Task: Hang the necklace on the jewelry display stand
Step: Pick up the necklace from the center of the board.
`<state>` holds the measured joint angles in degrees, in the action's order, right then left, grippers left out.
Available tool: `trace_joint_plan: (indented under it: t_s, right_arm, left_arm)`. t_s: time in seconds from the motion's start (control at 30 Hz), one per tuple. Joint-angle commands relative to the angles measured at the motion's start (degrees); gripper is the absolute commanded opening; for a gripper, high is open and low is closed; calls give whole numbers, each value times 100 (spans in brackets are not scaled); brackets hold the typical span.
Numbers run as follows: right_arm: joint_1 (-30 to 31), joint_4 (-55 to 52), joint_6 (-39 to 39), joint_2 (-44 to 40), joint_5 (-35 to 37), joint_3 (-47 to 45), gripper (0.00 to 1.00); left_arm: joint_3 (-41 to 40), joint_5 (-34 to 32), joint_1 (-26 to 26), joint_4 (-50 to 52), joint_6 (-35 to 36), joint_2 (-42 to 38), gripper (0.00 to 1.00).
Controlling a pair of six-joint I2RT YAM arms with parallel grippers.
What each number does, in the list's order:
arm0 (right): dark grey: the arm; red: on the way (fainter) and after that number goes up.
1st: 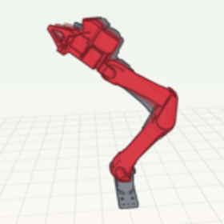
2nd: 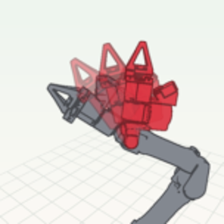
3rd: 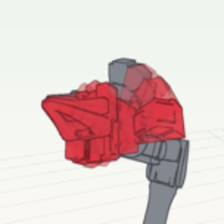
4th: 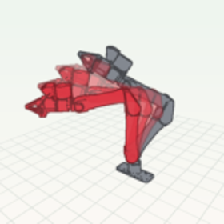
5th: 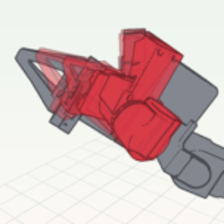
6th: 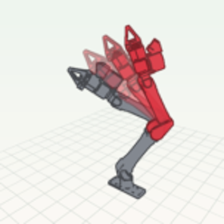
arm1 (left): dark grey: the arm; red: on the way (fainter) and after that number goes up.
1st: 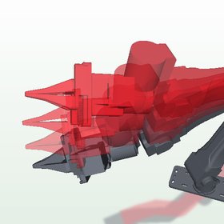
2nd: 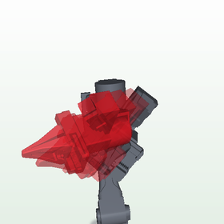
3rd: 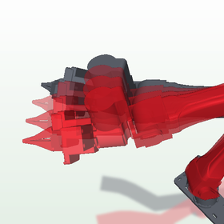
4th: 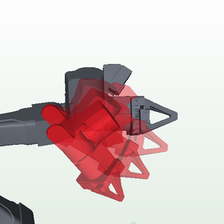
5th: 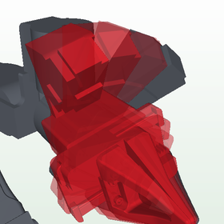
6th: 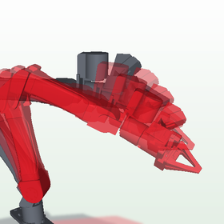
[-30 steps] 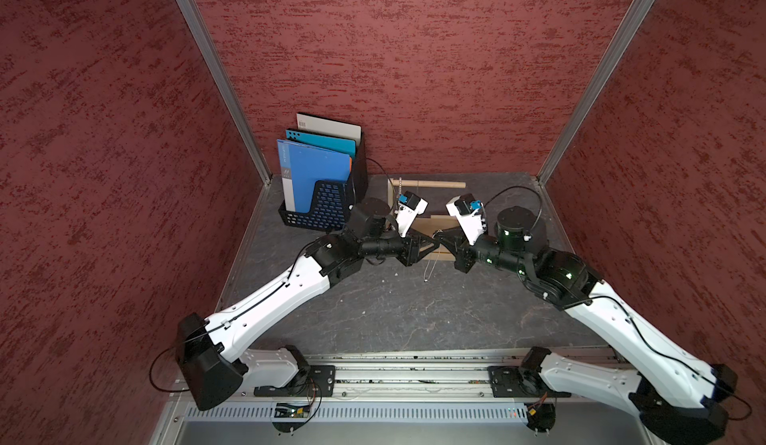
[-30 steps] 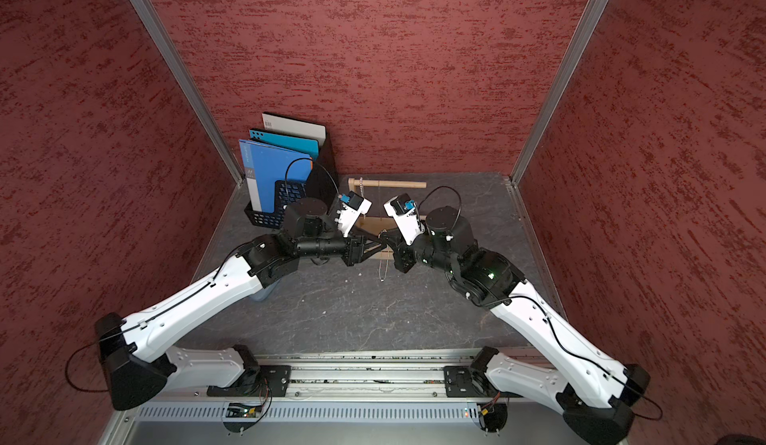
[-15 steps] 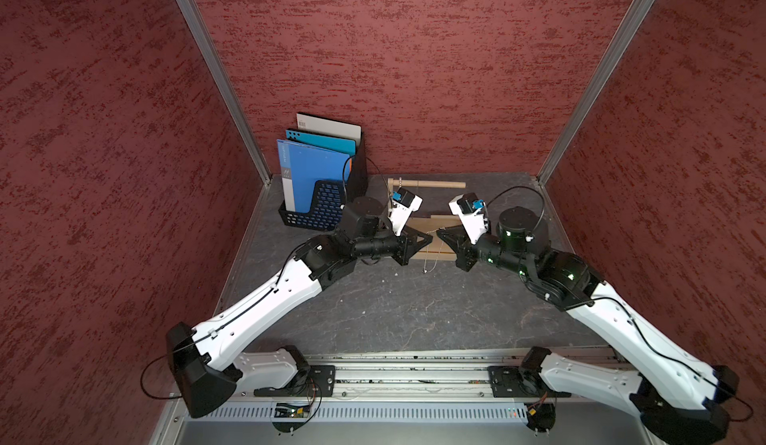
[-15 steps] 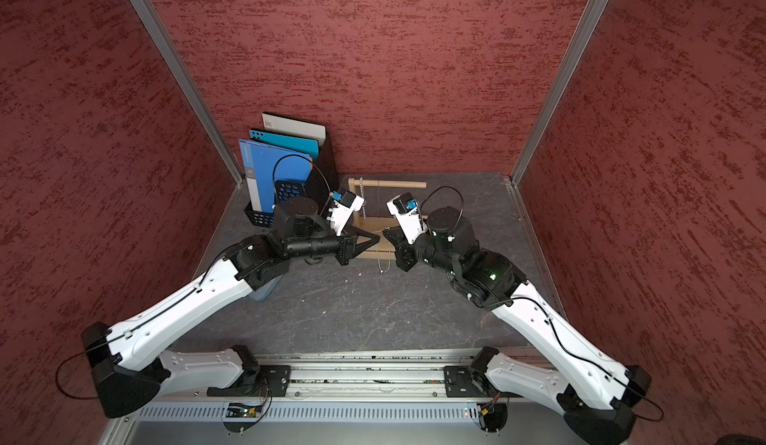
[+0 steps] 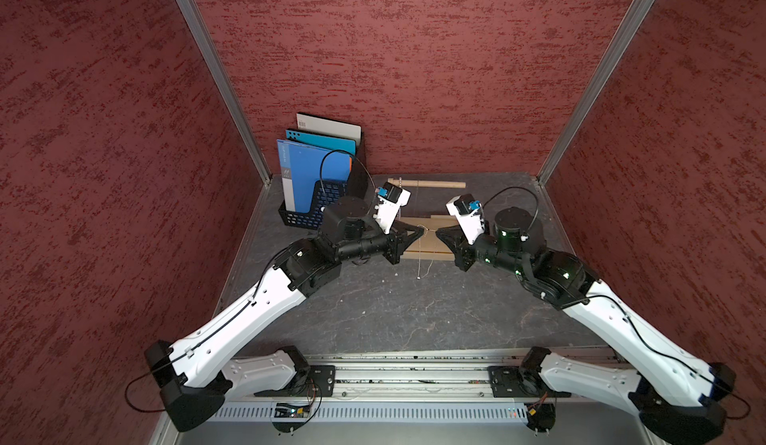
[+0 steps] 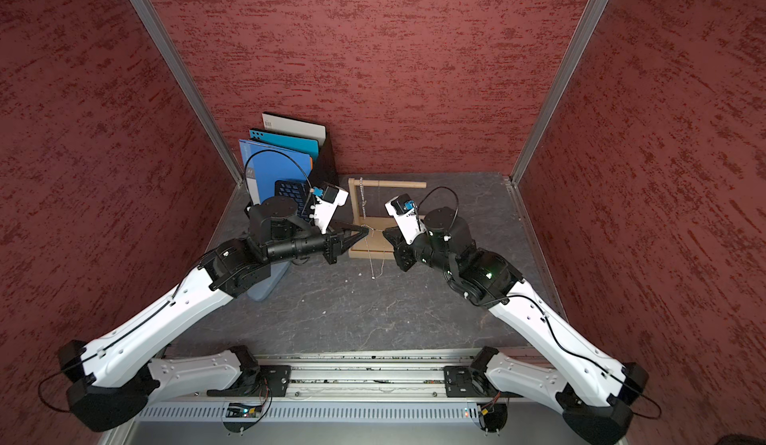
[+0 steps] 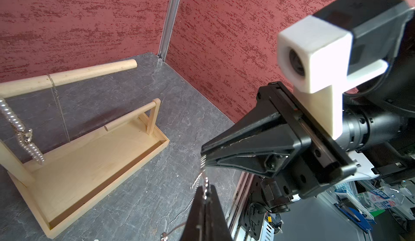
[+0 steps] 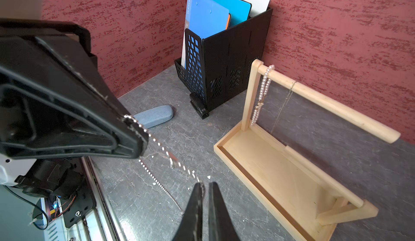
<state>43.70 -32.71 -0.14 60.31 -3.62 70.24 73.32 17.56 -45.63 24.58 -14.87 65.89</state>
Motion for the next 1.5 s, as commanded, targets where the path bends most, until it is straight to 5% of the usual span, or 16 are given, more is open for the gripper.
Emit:
trace_joint_plan:
  t_s: [0.0, 0.23, 0.4, 0.6, 1.47]
  right_arm:
    - [-20, 90, 158, 83, 264, -1, 12]
    - [-55, 326, 152, 303, 107, -10, 9]
    - [-149, 793, -176, 261, -571, -268, 37]
    - [-453, 1239, -540, 53, -1544, -670, 50]
    - [-512, 1372, -1018, -547, -2278, -1158, 45]
  left_arm:
    - [221, -91, -21, 3, 116, -43, 0]
    - [445, 46, -34, 32, 168, 121, 0]
    - [902, 555, 16, 557, 285, 416, 0]
    - [1200, 922, 130, 1047, 326, 548, 0]
    - [1078, 1536, 300, 1164, 56, 407, 0]
